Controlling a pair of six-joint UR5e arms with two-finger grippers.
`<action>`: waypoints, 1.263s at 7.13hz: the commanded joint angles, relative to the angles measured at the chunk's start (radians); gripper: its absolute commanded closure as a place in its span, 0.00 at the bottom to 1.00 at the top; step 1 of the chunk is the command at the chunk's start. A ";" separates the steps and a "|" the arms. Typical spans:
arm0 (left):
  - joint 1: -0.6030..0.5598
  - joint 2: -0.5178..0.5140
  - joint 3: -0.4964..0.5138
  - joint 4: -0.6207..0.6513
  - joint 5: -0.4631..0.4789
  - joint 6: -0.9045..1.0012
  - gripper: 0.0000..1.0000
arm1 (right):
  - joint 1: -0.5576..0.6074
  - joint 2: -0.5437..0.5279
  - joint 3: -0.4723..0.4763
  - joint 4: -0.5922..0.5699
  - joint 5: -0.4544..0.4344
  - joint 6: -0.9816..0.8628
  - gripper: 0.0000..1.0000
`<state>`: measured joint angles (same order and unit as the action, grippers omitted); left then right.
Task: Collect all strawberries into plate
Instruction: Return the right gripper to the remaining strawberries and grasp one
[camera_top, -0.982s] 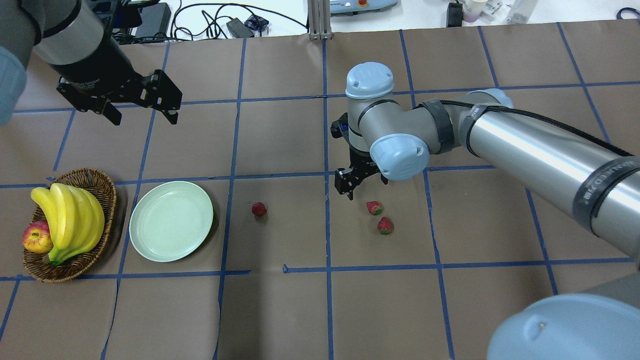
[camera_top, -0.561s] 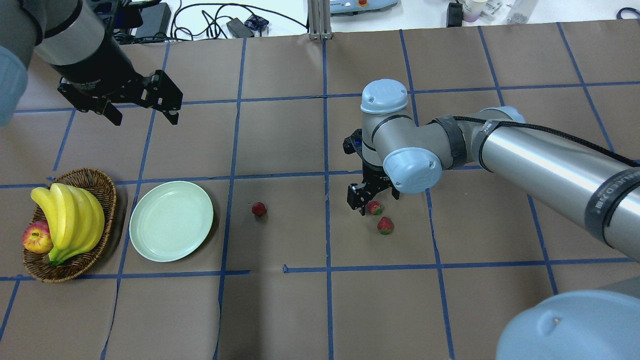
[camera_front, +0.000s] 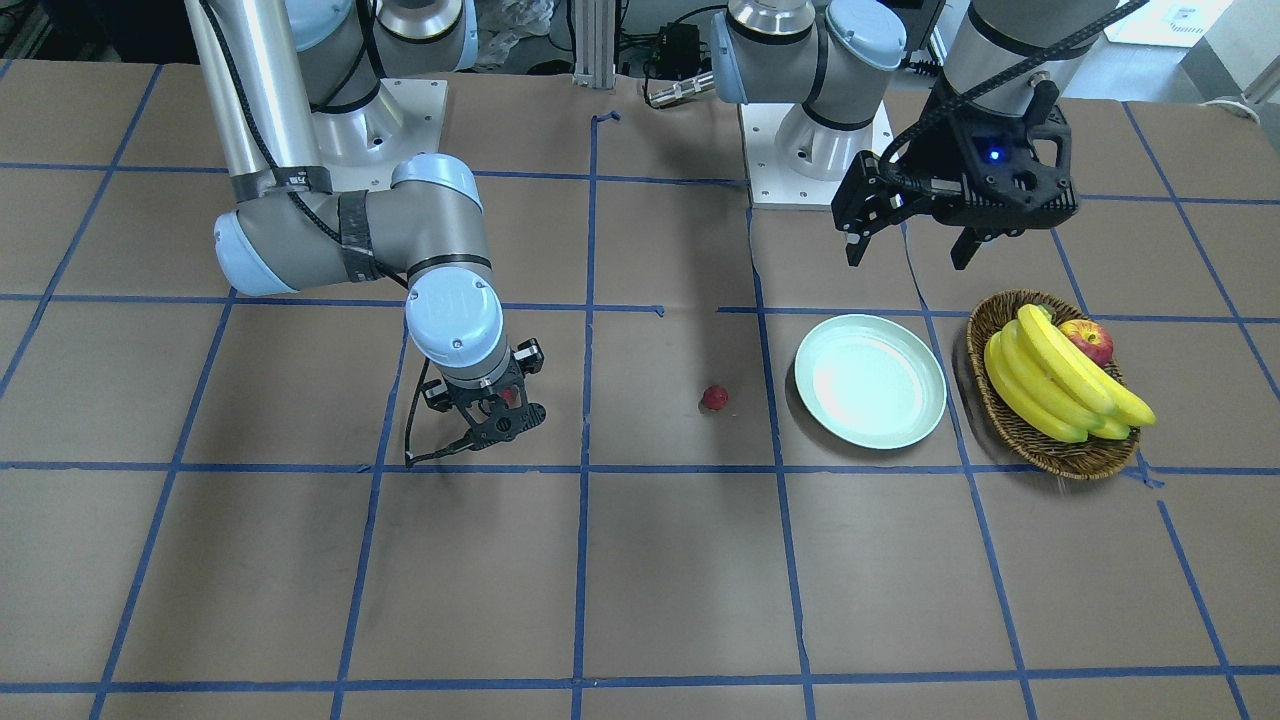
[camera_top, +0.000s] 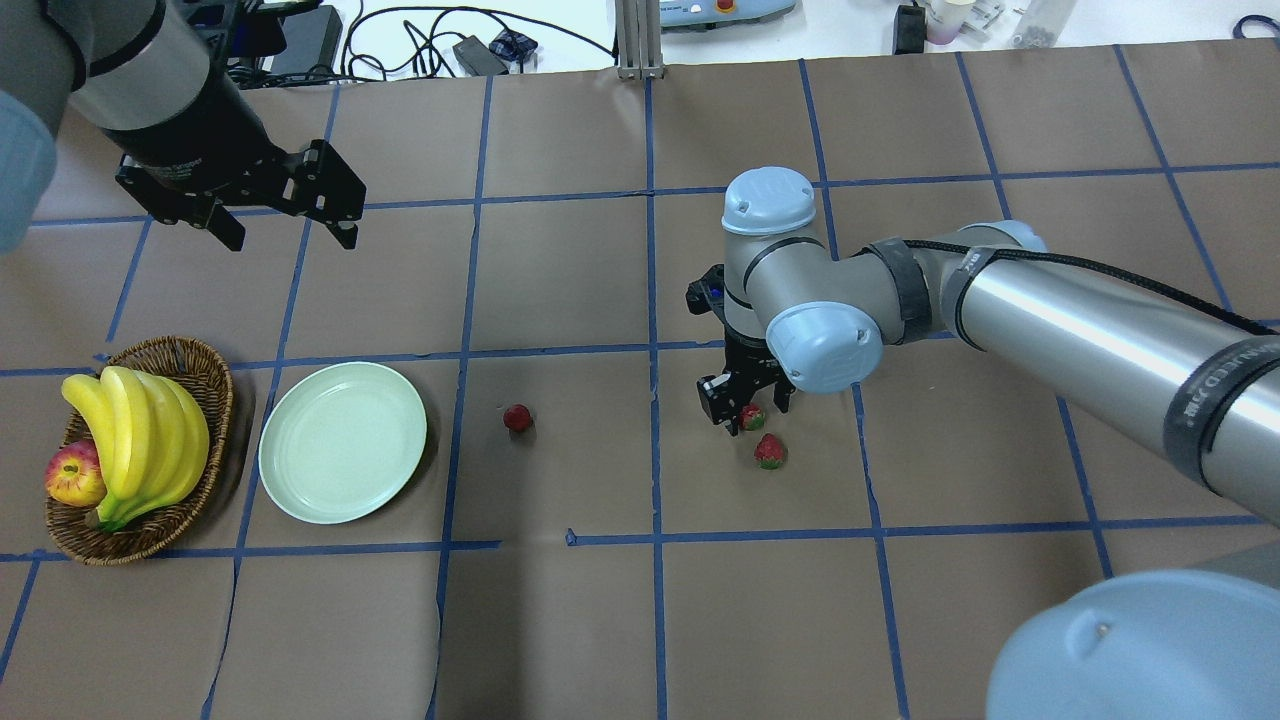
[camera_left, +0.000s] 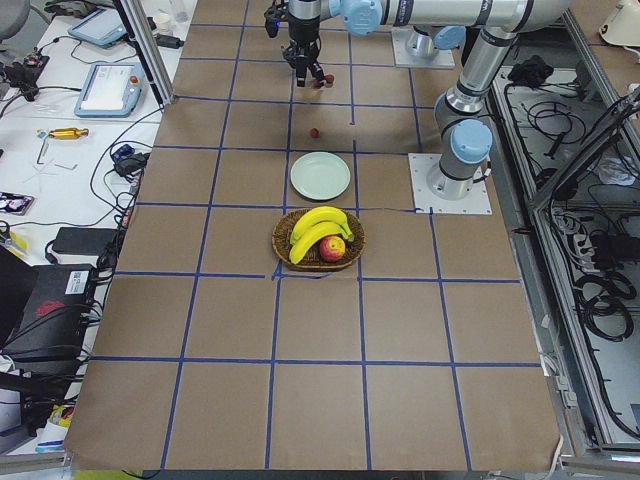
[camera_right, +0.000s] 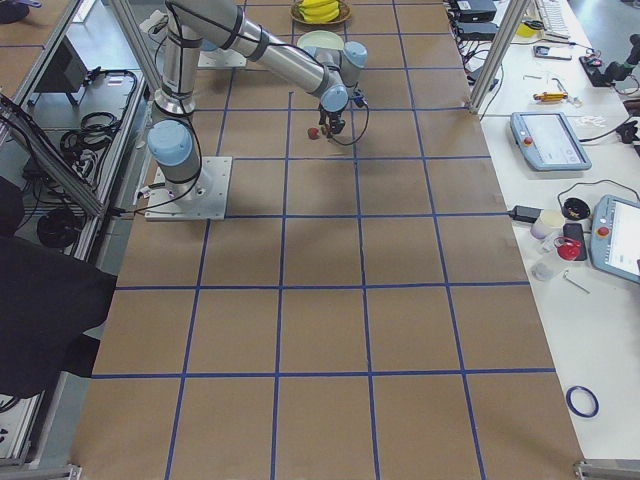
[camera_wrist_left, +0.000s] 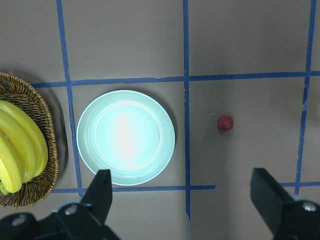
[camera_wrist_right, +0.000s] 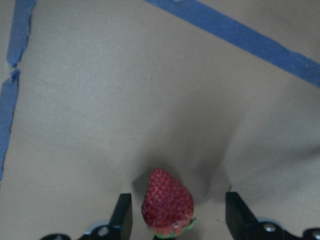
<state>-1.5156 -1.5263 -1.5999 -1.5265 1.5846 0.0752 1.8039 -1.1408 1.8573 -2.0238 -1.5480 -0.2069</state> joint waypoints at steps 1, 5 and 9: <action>0.000 0.000 0.000 0.000 -0.002 0.000 0.00 | 0.000 0.001 -0.012 -0.006 0.000 0.003 0.70; 0.000 0.000 0.000 0.000 0.000 0.000 0.00 | 0.003 -0.010 -0.029 -0.031 0.053 0.079 1.00; 0.000 0.000 0.002 0.000 0.000 0.000 0.00 | 0.165 0.044 -0.065 -0.207 0.248 0.379 1.00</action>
<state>-1.5156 -1.5263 -1.5990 -1.5263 1.5842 0.0752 1.9038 -1.1300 1.8007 -2.1507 -1.3457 0.0685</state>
